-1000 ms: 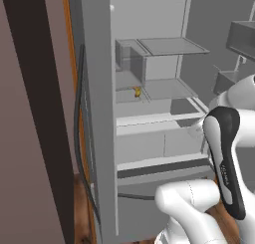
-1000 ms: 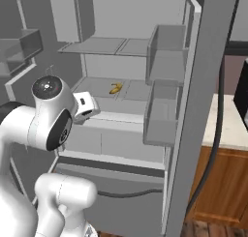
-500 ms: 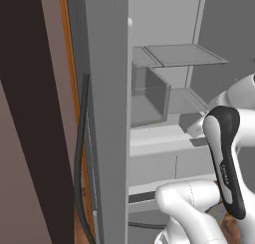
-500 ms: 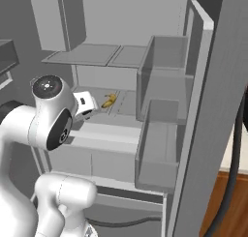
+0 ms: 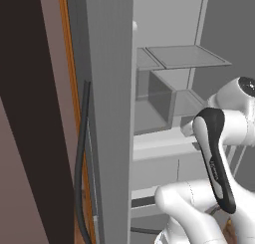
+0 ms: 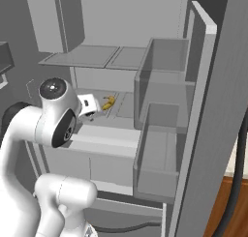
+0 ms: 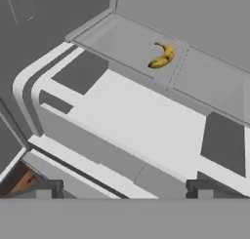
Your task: Pick the orange and banana from the fridge and place them inside the tupperware on the counter.
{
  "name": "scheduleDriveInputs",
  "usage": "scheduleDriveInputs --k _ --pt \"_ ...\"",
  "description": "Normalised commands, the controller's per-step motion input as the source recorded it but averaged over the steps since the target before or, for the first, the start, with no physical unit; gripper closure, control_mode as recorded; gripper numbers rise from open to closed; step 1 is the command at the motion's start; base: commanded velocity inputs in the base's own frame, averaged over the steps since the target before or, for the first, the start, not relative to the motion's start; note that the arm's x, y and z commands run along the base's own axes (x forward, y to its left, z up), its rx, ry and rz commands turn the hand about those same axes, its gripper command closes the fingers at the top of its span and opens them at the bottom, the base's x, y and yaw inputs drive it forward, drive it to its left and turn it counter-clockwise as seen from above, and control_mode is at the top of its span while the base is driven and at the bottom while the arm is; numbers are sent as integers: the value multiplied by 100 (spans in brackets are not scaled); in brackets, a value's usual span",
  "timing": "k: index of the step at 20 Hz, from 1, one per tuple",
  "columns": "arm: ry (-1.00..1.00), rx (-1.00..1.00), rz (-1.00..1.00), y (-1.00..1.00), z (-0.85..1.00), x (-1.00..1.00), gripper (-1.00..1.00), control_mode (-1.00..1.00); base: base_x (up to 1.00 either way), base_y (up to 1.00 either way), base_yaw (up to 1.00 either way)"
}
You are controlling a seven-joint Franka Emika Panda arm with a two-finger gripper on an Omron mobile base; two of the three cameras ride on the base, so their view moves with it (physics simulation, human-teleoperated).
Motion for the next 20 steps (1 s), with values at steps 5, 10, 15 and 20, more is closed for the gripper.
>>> scheduleDriveInputs --k 5,10,15,20 --pt "0 3 -20 0 -7 8 -100 -100 0 0 0" --pt "0 11 -24 7 0 3 -100 -100 0 0 0" --pt "0 20 -11 10 0 0 -100 -100 0 0 0" --pt "0 15 -5 25 0 5 -100 -100 0 0 0"
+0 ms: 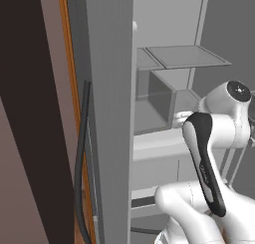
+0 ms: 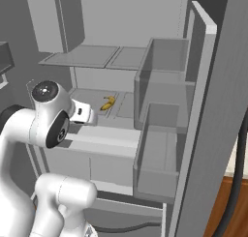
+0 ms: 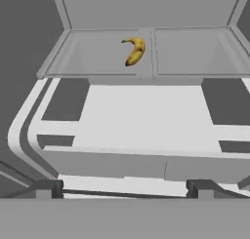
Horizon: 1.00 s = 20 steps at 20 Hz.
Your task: Pick the orange and banana from the fridge and place them inside the tupperware on the counter.
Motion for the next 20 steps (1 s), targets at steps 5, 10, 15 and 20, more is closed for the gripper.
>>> scheduleDriveInputs --k 5,10,15,20 --pt "0 2 -3 30 -12 26 -100 -100 0 0 0" --pt "0 0 -1 2 -10 63 -100 -100 0 0 0" --pt "0 0 -1 0 -11 70 -100 -100 0 0 0" --pt "0 0 -1 1 -16 67 -100 -100 0 0 0"
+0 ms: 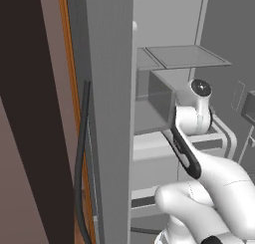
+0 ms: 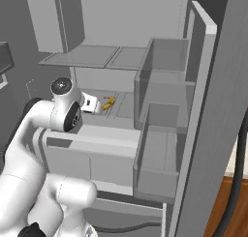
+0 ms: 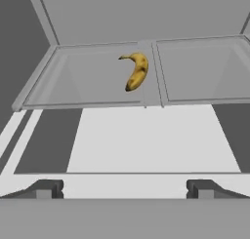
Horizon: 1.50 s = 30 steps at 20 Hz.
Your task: Pick the orange and banana from the fridge and place them inside the tupperware on the counter.
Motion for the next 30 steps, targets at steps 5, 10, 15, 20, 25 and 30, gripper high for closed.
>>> scheduleDriveInputs --k 5,10,15,20,25,30 --pt "0 0 -1 0 -20 71 -100 -100 0 0 0" --pt "0 0 -3 0 -26 70 -100 -100 0 0 0" --pt "0 0 -4 0 -27 67 -100 -100 0 0 0" --pt "0 0 -3 0 -21 63 -100 -100 0 0 0" --pt "0 0 -2 0 -20 62 -100 -100 0 0 0" --pt "1 0 -3 0 -30 58 -100 -100 0 0 0"
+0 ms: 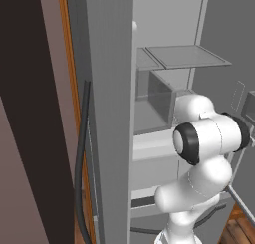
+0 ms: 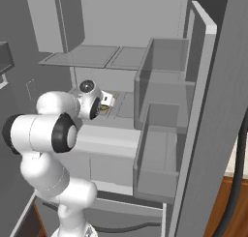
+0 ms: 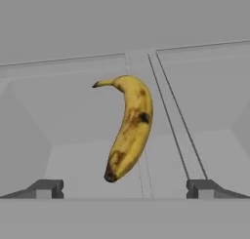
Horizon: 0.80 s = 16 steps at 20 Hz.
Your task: Pick the orange and banana from the fridge and place them inside the tupperware on the counter.
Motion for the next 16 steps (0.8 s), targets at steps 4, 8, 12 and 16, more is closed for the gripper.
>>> scheduleDriveInputs --k 4,8,12,16 --pt "3 0 -3 0 -32 57 -100 -100 0 0 0" --pt "3 0 -2 0 -29 66 -100 -100 0 0 0" --pt "3 0 -2 0 -24 67 -100 -100 0 0 0" --pt "5 0 -3 0 -39 47 -100 -100 0 0 0"
